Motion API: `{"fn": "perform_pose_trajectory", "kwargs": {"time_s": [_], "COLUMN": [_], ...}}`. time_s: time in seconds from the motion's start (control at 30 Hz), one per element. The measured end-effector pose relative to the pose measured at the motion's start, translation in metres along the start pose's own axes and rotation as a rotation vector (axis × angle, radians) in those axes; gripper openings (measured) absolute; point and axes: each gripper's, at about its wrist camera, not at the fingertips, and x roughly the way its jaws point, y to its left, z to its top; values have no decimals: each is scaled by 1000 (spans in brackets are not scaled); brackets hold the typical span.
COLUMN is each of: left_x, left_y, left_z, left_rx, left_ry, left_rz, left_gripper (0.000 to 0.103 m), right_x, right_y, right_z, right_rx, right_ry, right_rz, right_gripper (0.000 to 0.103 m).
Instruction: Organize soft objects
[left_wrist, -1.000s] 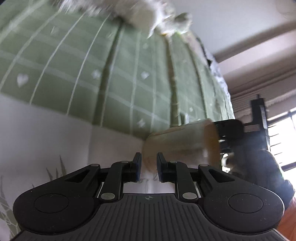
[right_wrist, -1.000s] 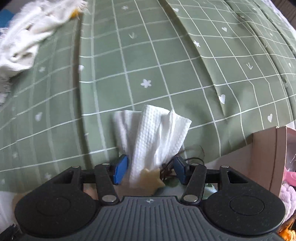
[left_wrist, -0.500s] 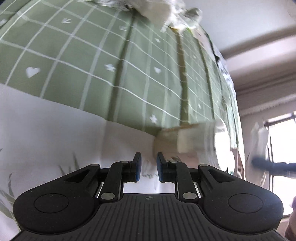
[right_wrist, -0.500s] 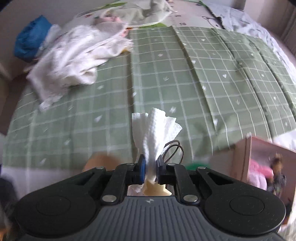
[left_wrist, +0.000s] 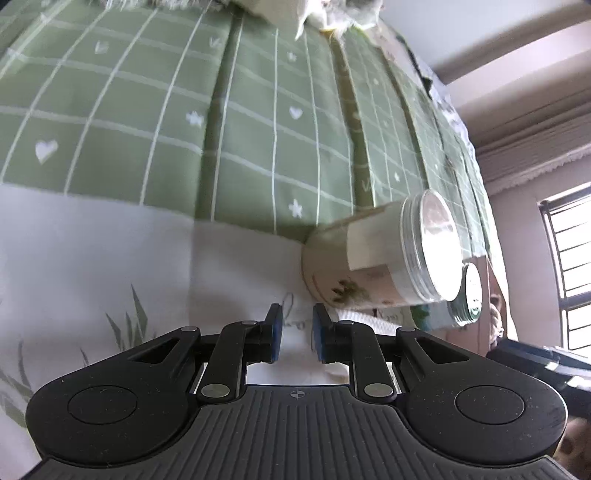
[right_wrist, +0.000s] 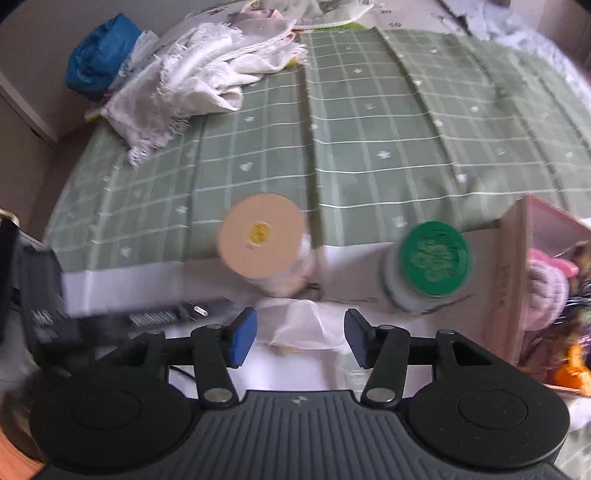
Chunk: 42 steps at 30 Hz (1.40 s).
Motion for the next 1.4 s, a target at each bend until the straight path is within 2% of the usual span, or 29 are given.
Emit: {"fn": "perform_pose_trajectory", "kwargs": {"time_s": [0.17, 0.23, 0.33, 0.53, 0.57, 0.6, 0.63, 0.77, 0.83, 0.9, 0.97, 1.1, 1.17, 1.23, 1.27, 1.3, 1.4], "left_x": [-16, -23, -27, -4, -4, -4, -5, -7, -6, -3, 3, 12, 11, 8, 7, 7, 9], "left_y": [-16, -18, -19, -16, -16, -15, -15, -18, -21, -26, -33, -38, -35, -30, -29, -28, -28], "left_z": [2, 4, 7, 4, 4, 5, 4, 3, 1, -2, -7, -13, -12, -10, -9, -8, -8], "left_rx": [94, 100, 107, 114, 113, 110, 109, 124, 147, 184, 239, 271, 252, 220, 212, 209, 216], "left_ry": [-93, -107, -138, -61, -58, -60, -63, -71, -67, -54, -21, 13, 1, -14, -19, -22, -8], "left_rz": [11, 5, 27, 71, 72, 72, 71, 59, 57, 53, 43, 55, 79, 88, 90, 92, 89], "left_gripper": [20, 20, 20, 20, 20, 20, 20, 20, 20, 20, 20, 20, 20, 20, 20, 20, 20], "right_x": [10, 20, 38, 76, 80, 81, 78, 29, -2, -22, -34, -29, -15, 0, 9, 19, 53], "right_y": [13, 24, 35, 47, 50, 52, 53, 23, 3, -12, -21, -19, -6, 7, 15, 23, 43], "right_z": [-43, -57, -65, -63, -65, -66, -65, -53, -49, -50, -56, -77, -88, -95, -98, -100, -104], "right_rx": [-197, -291, -343, -421, -447, -467, -459, -248, -151, -104, -101, -169, -242, -317, -358, -403, -539], "right_ry": [-133, -147, -145, -127, -112, -96, -85, -152, -198, -227, -244, -219, -209, -201, -201, -208, -200], "right_rz": [-106, -85, -51, -60, -76, -89, -83, 58, 101, 86, 32, -82, -95, -73, -75, -91, -165], "right_gripper": [57, 57, 57, 54, 34, 6, 1, 1, 1, 1, 1, 2, 5, 22, 40, 48, 49]}}
